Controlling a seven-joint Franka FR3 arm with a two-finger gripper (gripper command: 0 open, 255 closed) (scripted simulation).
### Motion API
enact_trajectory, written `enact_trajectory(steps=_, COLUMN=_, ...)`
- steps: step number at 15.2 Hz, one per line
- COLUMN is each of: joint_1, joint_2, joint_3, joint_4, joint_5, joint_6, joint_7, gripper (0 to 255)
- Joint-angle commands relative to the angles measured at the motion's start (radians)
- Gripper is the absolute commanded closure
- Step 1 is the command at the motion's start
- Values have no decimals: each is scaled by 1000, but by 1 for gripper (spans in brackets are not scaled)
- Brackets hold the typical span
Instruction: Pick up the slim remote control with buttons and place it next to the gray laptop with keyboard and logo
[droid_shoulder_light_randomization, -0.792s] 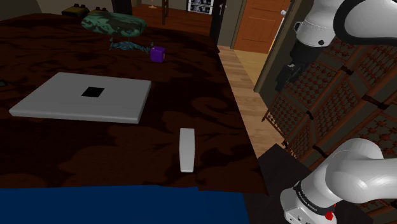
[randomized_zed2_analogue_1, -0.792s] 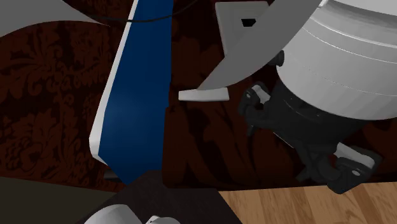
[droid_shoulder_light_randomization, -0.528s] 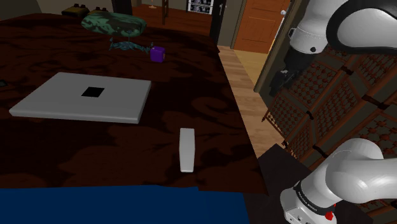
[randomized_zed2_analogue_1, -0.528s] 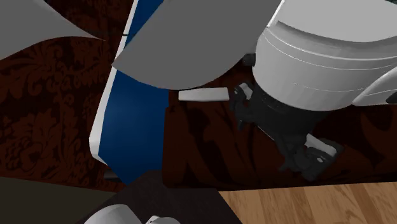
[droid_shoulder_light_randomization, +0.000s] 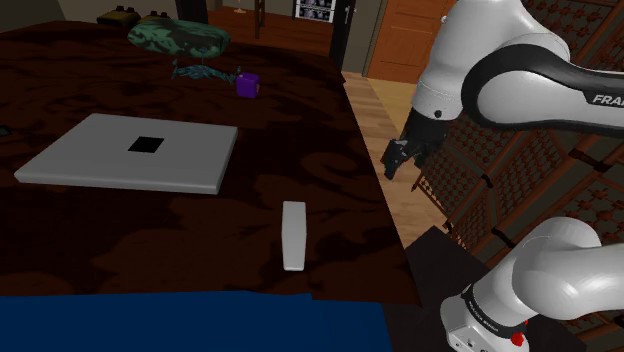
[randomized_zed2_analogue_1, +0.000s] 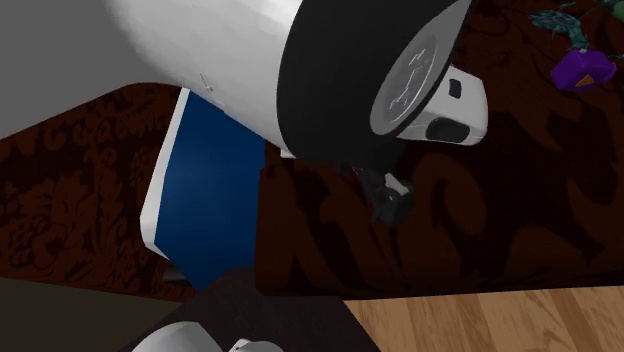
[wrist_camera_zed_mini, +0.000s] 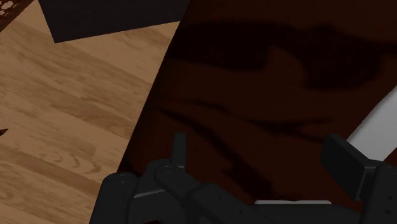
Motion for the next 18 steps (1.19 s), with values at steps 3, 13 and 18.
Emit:
enact_trajectory(steps=3, joint_1=0, joint_2=77, joint_3=88, joint_4=-11, joint_5=58, joint_6=92, joint_7=141, gripper=0)
enact_trajectory(steps=13, joint_1=-49, joint_2=393, joint_3=315, joint_4=71, joint_5=93, joint_6=341, joint_7=501, gripper=0)
enact_trajectory(steps=18, joint_1=-91, joint_2=608, joint_3=418, joint_4=167, joint_5=0, joint_6=450, joint_7=722, gripper=0)
